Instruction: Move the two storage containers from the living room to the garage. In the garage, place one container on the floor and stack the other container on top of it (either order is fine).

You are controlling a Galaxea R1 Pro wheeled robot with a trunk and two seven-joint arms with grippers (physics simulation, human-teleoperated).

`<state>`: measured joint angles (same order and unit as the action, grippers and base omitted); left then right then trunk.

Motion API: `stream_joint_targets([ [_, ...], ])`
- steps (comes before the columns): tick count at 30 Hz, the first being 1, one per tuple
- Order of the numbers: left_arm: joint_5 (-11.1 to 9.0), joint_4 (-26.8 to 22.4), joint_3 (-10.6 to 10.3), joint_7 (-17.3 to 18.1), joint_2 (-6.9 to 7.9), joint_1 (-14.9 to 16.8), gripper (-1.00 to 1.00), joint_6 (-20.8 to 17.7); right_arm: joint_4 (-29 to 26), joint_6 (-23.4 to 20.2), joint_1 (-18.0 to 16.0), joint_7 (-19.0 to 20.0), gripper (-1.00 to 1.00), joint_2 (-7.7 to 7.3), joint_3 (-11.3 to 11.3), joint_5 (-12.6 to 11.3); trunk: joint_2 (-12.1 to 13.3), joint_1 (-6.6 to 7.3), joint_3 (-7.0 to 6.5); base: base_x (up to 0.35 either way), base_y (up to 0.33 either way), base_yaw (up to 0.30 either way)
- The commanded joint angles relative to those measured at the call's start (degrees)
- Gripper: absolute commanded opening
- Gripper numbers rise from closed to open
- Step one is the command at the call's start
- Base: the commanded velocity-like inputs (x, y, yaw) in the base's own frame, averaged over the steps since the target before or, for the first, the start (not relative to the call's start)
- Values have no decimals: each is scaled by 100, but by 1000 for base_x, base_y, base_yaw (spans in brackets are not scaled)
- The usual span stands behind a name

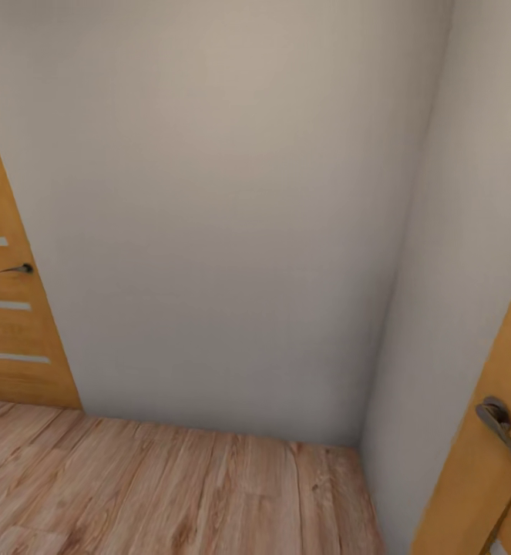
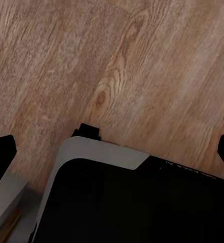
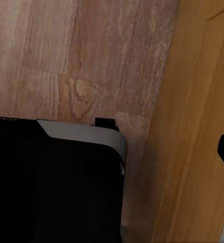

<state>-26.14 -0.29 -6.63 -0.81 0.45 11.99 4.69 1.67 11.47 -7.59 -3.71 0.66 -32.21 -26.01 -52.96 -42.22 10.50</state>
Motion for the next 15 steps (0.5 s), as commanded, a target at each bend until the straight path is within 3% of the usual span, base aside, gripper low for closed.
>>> stream_joint_targets([
  [1,-42,3,-49,-8,-1,5,100,14,18,31,-6,-7,100,5,-49,-44,-5,-4,8,304,0,266],
  [15,-41,3,-49,-11,1,5,100,19,18,31,-6,-7,100,1,-49,-45,-5,-4,8,304,0,268],
])
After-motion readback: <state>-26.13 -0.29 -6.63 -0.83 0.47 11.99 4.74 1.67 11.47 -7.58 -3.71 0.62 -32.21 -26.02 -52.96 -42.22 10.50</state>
